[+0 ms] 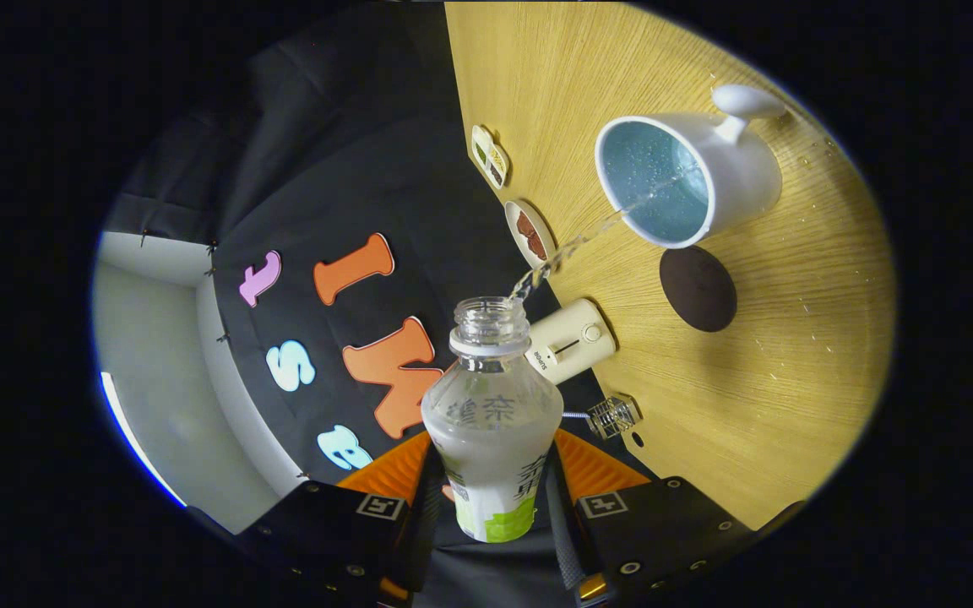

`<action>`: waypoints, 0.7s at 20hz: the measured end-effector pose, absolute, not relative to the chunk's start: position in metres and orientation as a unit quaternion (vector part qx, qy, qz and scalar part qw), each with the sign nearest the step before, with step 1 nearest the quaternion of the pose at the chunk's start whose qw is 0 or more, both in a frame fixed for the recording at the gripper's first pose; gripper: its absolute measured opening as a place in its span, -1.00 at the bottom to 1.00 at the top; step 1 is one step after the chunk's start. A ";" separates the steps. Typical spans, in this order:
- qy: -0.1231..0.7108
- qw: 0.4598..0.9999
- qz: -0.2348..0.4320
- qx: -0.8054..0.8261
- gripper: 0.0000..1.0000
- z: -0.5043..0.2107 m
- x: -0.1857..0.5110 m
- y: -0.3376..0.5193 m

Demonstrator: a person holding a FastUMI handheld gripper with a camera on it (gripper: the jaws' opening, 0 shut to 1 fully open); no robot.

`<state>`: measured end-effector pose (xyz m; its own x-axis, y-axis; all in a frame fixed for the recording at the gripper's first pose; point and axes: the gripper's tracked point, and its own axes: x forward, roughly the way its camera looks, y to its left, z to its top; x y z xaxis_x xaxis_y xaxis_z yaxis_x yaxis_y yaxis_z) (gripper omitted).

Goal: Take the bottle from table, then pour the juice into the cup, finally place the bottle on the coaster

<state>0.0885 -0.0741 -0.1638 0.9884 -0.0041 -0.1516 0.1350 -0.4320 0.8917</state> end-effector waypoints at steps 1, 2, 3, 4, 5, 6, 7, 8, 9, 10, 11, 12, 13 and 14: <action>0.036 0.529 -0.065 0.846 0.20 -0.163 0.088 -0.075; 0.035 0.526 -0.064 0.847 0.20 -0.161 0.088 -0.076; 0.032 0.523 -0.064 0.849 0.20 -0.160 0.087 -0.077; 0.030 0.521 -0.063 0.851 0.20 -0.158 0.088 -0.078; 0.027 0.519 -0.063 0.852 0.20 -0.158 0.088 -0.078; 0.026 0.517 -0.062 0.853 0.20 -0.158 0.088 -0.079; 0.024 0.515 -0.061 0.855 0.20 -0.154 0.089 -0.079; 0.022 0.513 -0.059 0.856 0.21 -0.154 0.090 -0.079; 0.020 0.510 -0.058 0.858 0.21 -0.152 0.090 -0.078; 0.019 0.506 -0.057 0.860 0.21 -0.152 0.091 -0.078; 0.015 0.502 -0.054 0.863 0.21 -0.149 0.090 -0.080; 0.012 0.499 -0.051 0.865 0.21 -0.148 0.090 -0.080; 0.010 0.497 -0.048 0.866 0.21 -0.146 0.088 -0.080; 0.010 0.497 -0.048 0.866 0.21 -0.145 0.088 -0.079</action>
